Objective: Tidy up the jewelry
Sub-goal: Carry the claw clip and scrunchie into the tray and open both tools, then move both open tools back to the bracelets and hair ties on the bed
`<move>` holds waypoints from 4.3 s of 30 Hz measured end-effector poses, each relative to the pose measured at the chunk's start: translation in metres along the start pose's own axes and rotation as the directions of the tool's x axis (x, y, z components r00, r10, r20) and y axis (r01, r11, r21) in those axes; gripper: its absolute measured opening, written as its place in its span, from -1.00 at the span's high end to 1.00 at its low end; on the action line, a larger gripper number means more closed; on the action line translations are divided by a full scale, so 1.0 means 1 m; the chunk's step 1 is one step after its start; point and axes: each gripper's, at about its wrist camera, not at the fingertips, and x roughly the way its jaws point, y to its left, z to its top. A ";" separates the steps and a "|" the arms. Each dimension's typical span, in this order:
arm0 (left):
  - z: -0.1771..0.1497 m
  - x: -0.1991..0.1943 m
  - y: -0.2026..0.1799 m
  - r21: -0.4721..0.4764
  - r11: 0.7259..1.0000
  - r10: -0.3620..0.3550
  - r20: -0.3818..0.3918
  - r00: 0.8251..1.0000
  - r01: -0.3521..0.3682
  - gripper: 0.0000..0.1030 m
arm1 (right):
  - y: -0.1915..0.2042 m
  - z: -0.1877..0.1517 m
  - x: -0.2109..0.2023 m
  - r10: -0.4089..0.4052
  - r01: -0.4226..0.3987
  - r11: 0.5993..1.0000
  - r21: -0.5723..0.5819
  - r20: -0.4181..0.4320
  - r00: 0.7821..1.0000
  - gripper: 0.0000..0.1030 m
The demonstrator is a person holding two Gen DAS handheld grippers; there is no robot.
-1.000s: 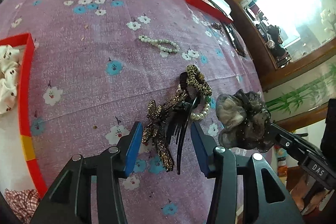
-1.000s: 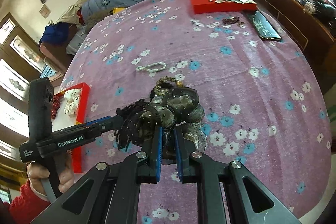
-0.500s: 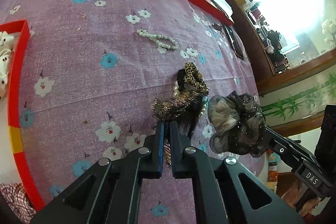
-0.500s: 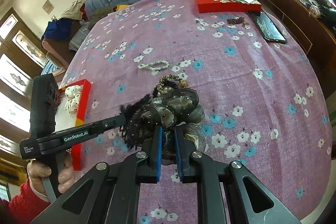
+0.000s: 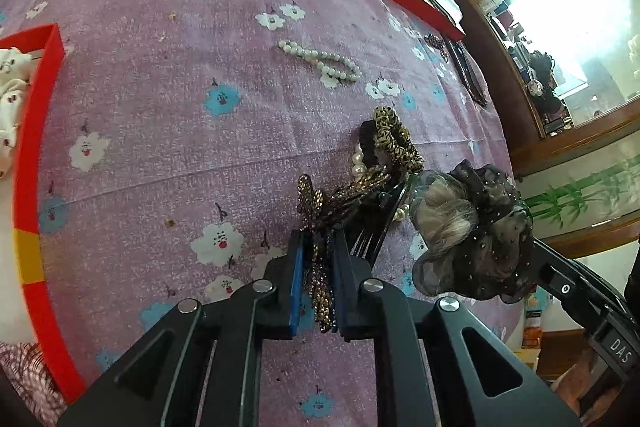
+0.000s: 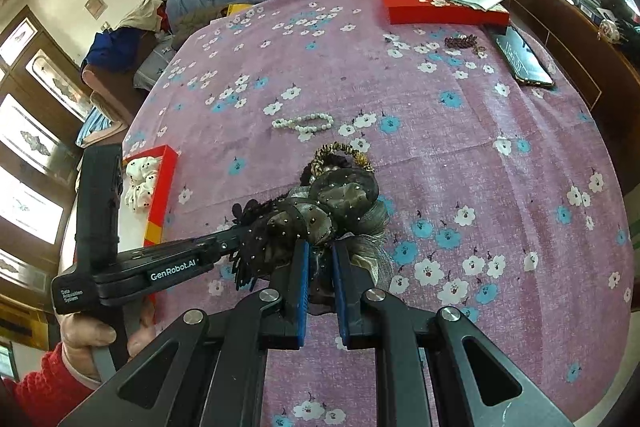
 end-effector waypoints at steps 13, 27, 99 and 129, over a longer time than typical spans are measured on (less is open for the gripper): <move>-0.009 -0.153 0.073 -0.127 0.990 0.087 0.229 0.969 -0.058 0.80 | 0.077 0.023 0.010 0.080 -0.076 0.989 -0.131 0.024 0.997 0.73; -0.048 -0.206 0.218 -0.340 0.860 0.455 0.169 0.875 -0.381 0.79 | 0.161 0.010 0.054 0.053 -0.070 0.954 -0.293 -0.065 0.996 0.15; -0.043 -0.198 0.072 -0.179 0.853 0.520 0.239 0.820 -0.490 -0.07 | 0.001 0.000 0.013 -0.015 0.013 0.999 0.036 0.039 0.999 -0.08; 0.097 0.012 -0.024 0.033 0.947 0.314 0.113 0.943 -0.320 -0.06 | -0.014 0.037 0.083 0.098 -0.106 0.965 -0.240 -0.046 0.994 -0.08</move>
